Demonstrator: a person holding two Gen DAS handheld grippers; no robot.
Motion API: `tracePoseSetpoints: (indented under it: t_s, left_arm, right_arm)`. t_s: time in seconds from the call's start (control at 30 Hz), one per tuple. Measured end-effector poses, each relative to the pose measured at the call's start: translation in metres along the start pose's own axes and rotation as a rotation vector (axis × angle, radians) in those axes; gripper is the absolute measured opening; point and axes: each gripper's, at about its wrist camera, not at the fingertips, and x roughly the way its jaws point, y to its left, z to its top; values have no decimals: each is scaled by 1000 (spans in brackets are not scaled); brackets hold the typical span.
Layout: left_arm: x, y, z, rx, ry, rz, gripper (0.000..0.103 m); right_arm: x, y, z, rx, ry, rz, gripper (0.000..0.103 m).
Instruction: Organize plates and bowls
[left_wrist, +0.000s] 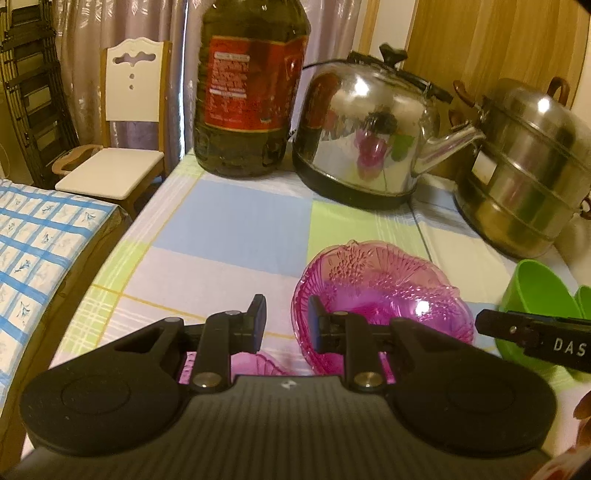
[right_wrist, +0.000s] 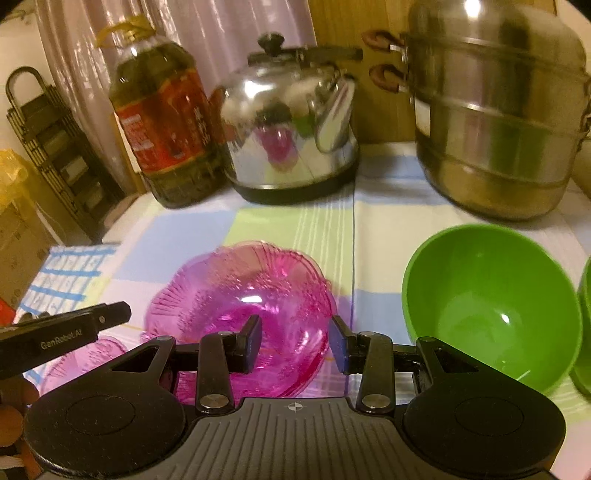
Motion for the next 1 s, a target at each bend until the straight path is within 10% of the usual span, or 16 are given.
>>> tracePoseSetpoints:
  t_s: [1.0]
  left_arm:
    - [-94,77,-54,33,74,65,33]
  right_arm:
    - [-41,76,-58,-56,71,115,40]
